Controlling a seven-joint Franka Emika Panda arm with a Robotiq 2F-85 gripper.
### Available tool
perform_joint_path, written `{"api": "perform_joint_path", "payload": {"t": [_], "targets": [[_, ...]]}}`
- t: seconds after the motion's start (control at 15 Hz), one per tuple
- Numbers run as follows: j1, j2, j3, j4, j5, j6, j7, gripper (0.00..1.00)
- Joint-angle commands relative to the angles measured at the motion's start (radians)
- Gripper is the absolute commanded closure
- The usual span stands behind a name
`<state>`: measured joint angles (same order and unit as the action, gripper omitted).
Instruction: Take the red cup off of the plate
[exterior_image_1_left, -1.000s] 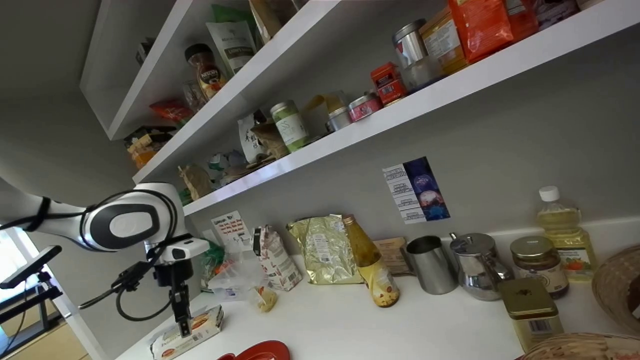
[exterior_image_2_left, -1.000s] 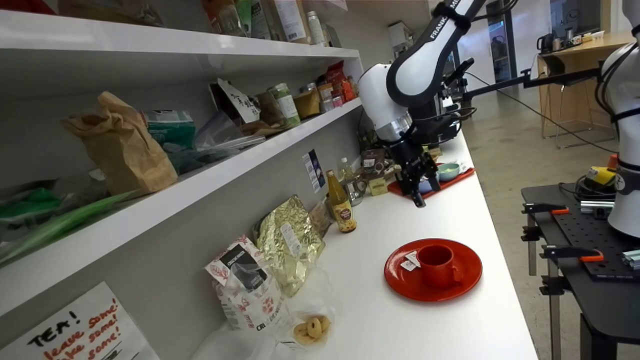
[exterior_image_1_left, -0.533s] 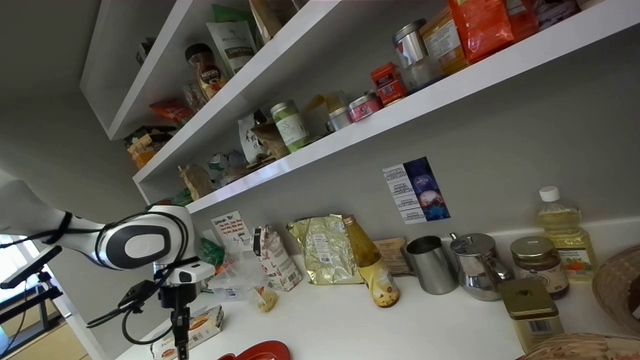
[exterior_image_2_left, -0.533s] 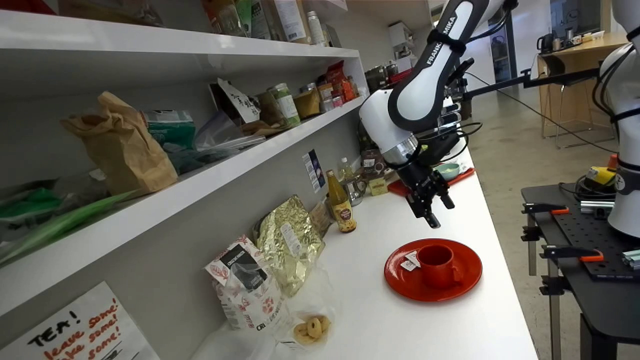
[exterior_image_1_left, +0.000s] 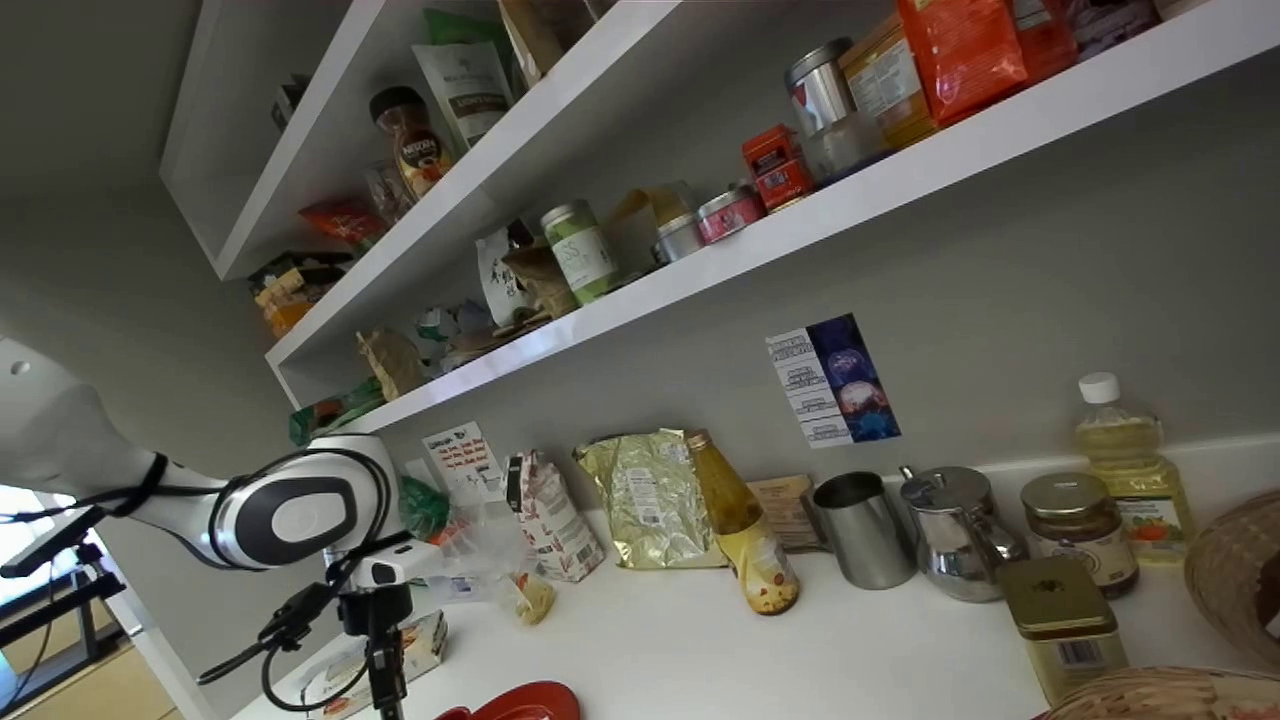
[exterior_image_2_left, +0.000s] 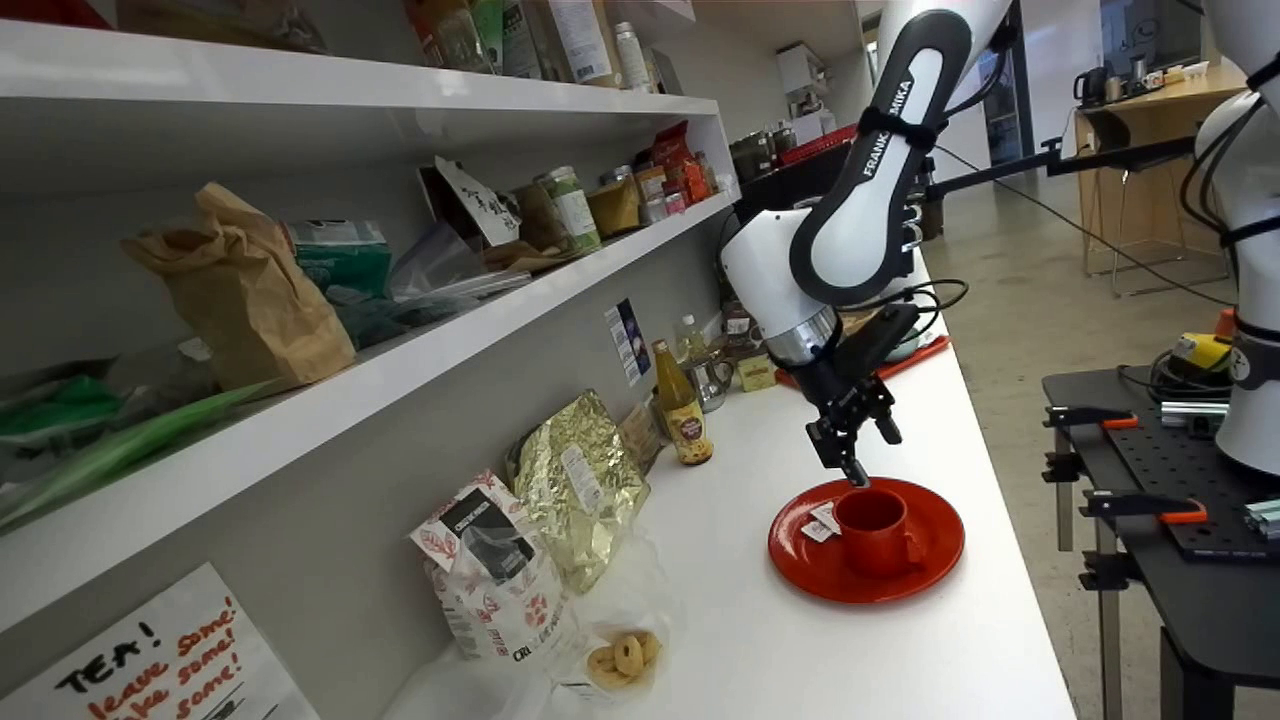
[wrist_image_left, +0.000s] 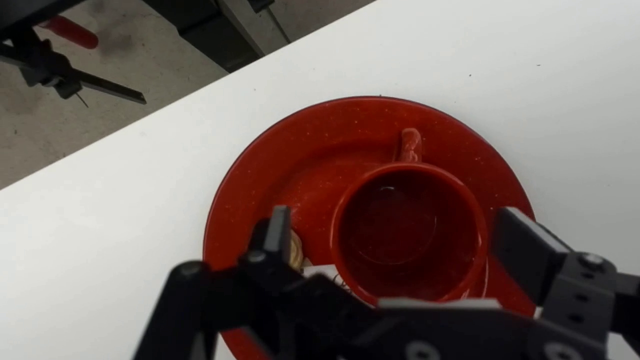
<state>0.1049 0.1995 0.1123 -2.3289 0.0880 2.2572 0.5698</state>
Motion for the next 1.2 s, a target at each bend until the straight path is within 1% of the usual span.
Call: {"api": "perform_joint_path", "payload": {"t": [0.0,0.6,1.13], "targets": [[0.035,0.046,-0.031,0.008,-0.047,0.028,0.060,0.00],[0.047,0.097,-0.075,0.017,-0.091,0.039,0.111,0.00],[0.071,0.142,-0.077,0.024,-0.095,0.080,0.155,0.00]]}}
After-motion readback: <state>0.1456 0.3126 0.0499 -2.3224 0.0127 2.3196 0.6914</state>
